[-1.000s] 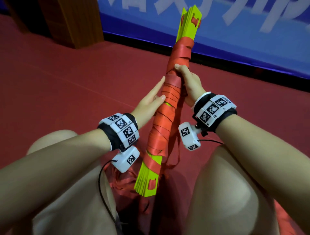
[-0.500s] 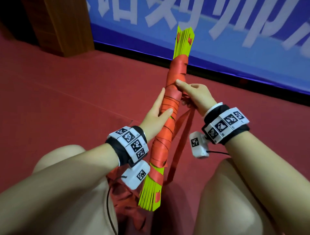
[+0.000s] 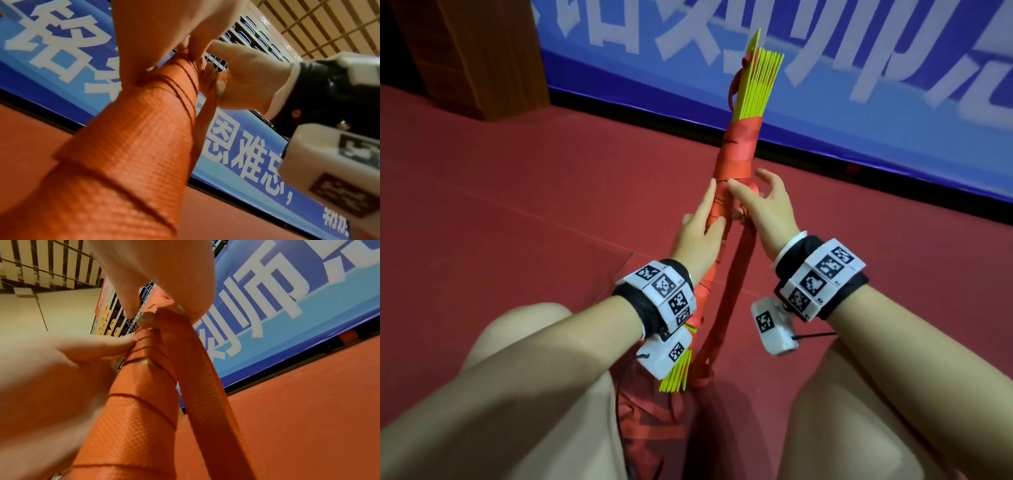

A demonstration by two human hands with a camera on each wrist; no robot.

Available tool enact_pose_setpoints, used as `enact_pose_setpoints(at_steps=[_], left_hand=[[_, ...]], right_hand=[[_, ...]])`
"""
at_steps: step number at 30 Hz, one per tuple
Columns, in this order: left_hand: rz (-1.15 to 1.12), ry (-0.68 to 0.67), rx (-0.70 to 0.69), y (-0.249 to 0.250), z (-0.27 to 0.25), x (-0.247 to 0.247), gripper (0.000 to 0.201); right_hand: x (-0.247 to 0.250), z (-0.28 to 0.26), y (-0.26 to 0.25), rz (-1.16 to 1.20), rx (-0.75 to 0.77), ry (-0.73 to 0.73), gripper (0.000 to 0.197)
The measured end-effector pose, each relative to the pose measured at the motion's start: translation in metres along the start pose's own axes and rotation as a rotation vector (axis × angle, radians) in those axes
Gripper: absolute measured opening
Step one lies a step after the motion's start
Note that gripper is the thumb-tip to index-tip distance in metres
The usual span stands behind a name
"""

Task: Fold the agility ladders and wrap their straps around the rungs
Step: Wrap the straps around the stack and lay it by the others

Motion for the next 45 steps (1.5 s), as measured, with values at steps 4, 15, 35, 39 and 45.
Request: enact_pose_setpoints(at_steps=[4, 15, 35, 39, 45], left_hand=[[-0.218, -0.08, 0.084, -0.001, -0.001, -0.013, 0.054], [-0.341, -0.276, 0.154, 0.02, -0.018, -0.03, 0.064], [-0.1, -0.049, -0.015, 0.007, -0.011, -0.005, 0.072], [-0.144, -0.011, -0.008, 0.006, -0.008, -0.003, 0.073], [-0.254, 0.055, 0.06, 0.0, -0.002, -0.001, 0.071]], right_hand=[[0.017, 0.005, 0.004, -0.051, 0.031, 0.076, 0.089], [0.038, 0.006, -0.025, 0.24, 0.103, -0.025, 0.046], [0.034, 0.018, 0.002, 0.002, -0.12, -0.072, 0.024], [0.029, 0.016, -0.009, -0.066, 0.02, -0.08, 0.027], [0.035, 0.019, -0.022, -0.352, 0.251, -0.034, 0.008]])
Point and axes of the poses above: each hand's wrist, its own z-axis towards the middle knuckle, its own x-axis out of the back of the hand, y = z × x, the point moved 6 cm from there along z, towards the middle knuckle, and after that the axes turned 14 degrees about y, right-handed, at the moved point
